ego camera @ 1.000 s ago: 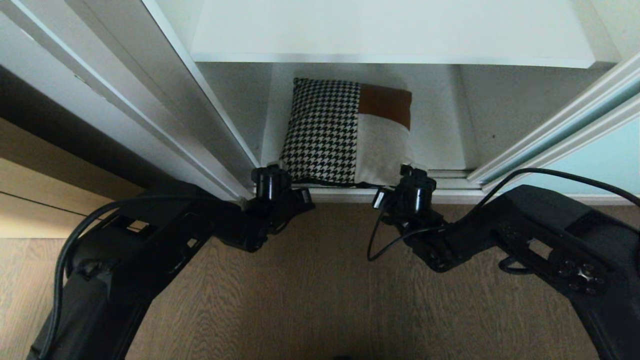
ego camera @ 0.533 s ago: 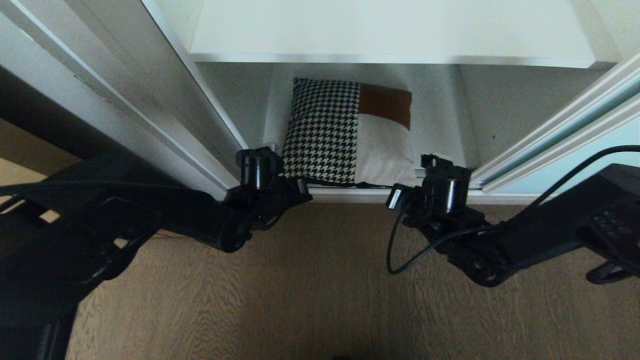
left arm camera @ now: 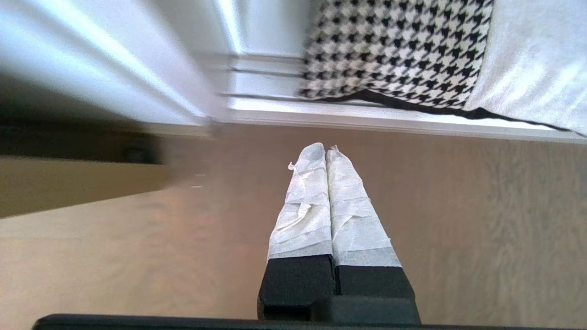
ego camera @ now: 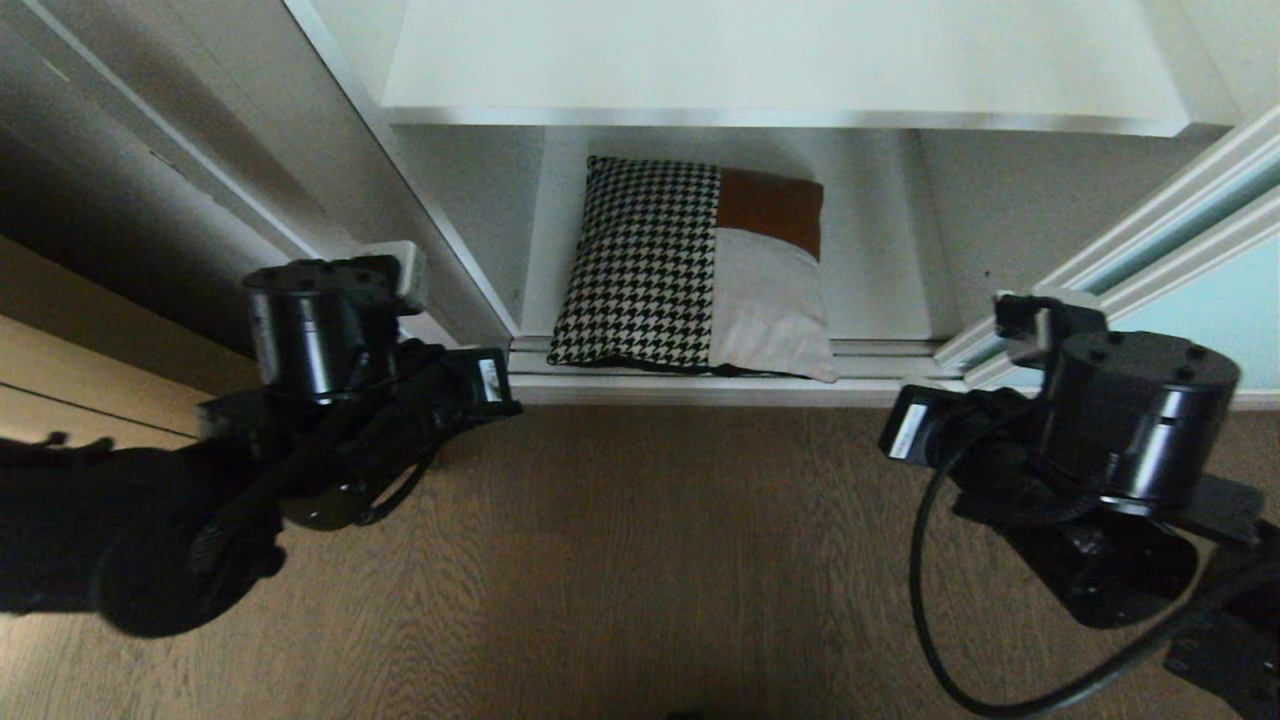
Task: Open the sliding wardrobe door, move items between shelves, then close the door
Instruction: Place the pillow on the lower shelf
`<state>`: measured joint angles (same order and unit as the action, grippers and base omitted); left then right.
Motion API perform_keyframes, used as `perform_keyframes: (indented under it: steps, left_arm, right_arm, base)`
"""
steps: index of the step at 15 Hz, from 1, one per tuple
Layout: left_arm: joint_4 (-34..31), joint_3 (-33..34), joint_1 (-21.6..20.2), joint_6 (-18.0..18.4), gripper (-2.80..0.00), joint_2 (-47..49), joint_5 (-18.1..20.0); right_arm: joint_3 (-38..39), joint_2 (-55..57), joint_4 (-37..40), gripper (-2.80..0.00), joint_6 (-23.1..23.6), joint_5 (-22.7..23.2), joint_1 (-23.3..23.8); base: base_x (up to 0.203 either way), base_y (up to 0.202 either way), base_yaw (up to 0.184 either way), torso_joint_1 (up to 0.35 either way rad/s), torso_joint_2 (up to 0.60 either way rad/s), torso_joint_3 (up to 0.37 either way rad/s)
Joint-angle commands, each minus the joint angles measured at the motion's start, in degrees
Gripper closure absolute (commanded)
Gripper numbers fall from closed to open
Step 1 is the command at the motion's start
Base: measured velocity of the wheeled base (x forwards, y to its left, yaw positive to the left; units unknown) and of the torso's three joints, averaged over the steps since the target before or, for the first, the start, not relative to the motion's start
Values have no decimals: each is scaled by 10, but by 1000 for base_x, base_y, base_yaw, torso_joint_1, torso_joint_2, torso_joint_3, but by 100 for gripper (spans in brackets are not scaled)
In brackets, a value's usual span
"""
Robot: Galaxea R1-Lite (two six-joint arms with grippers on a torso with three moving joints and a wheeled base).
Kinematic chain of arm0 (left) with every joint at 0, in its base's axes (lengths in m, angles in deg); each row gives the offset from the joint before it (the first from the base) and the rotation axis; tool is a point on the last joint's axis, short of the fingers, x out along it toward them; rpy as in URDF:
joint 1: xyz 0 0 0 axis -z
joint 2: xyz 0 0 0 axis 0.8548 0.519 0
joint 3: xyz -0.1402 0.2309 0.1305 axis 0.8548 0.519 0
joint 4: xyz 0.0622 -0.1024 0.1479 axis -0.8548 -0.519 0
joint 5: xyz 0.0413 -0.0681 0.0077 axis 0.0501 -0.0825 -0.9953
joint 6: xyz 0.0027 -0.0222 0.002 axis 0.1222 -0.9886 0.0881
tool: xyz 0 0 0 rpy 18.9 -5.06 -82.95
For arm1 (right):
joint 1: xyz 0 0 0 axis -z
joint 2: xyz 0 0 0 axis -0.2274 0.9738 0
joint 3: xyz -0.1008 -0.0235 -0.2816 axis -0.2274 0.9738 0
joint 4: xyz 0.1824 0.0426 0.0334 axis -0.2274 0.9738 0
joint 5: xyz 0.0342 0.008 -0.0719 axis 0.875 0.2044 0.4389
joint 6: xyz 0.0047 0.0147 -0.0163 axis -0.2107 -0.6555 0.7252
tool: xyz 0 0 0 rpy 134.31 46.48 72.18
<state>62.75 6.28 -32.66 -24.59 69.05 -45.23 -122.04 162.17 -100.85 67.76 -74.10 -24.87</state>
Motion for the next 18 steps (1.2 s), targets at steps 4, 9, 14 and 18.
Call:
perform_keyframes:
  steps: [4,9,14,18]
  left_arm:
    - [-26,140,11,8,0,-153,-25]
    - [-25,58,12,-80,0,37,54]
    - [-21,-138,13,-102,0,285,143]
    - [-25,-316,11,-107,0,453,187]
  right_arm:
    - [110,-142,10,0,1,-51,-19]
    - [95,-90,7,0,-7,-42,-32]
    - [35,-35,-1,0,-16,-40,-34]
    - [43,-58,-4,0,-28,-39,-34]
  base:
    - [0,0,0,0,0,0]
    - [0,0,0,0,0,0]
    - [0,0,0,0,0,0]
    - [0,0,0,0,0,0]
